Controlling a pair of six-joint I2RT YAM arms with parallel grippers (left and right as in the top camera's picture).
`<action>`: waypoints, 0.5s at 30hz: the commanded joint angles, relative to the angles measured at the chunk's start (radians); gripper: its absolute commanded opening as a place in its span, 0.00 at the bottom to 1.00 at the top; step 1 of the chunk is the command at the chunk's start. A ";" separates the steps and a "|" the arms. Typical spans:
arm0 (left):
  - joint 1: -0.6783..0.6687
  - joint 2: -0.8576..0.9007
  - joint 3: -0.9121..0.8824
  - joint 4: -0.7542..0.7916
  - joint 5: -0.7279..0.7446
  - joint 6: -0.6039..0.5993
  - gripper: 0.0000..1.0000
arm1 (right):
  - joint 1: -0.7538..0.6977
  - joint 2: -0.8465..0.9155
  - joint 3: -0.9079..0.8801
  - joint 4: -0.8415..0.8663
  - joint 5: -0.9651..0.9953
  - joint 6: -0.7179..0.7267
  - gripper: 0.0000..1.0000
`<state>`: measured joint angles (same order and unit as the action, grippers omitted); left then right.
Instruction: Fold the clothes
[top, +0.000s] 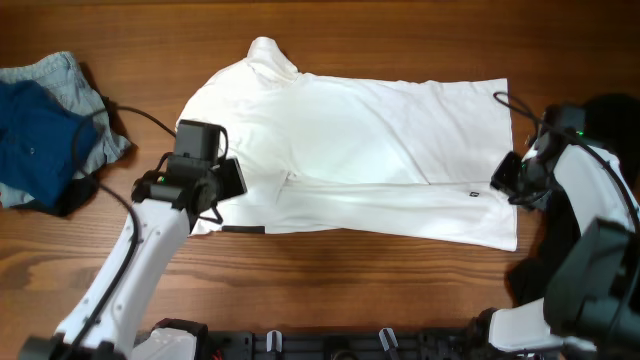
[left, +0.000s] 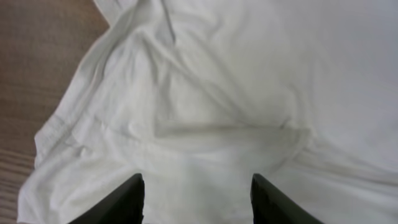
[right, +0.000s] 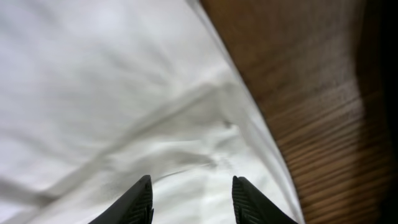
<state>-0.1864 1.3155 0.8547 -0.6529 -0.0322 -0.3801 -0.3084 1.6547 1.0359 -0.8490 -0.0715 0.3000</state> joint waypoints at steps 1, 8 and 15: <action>0.050 -0.035 0.040 0.130 -0.026 0.006 0.59 | 0.001 -0.124 0.058 0.018 -0.179 -0.098 0.48; 0.170 0.151 0.264 0.193 0.071 0.113 0.72 | 0.002 -0.219 0.059 0.023 -0.239 -0.121 0.59; 0.296 0.521 0.517 0.193 0.179 0.126 0.77 | 0.002 -0.219 0.059 0.007 -0.251 -0.122 0.59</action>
<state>0.0486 1.6814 1.2678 -0.4622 0.0547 -0.2821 -0.3084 1.4464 1.0782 -0.8330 -0.2951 0.1982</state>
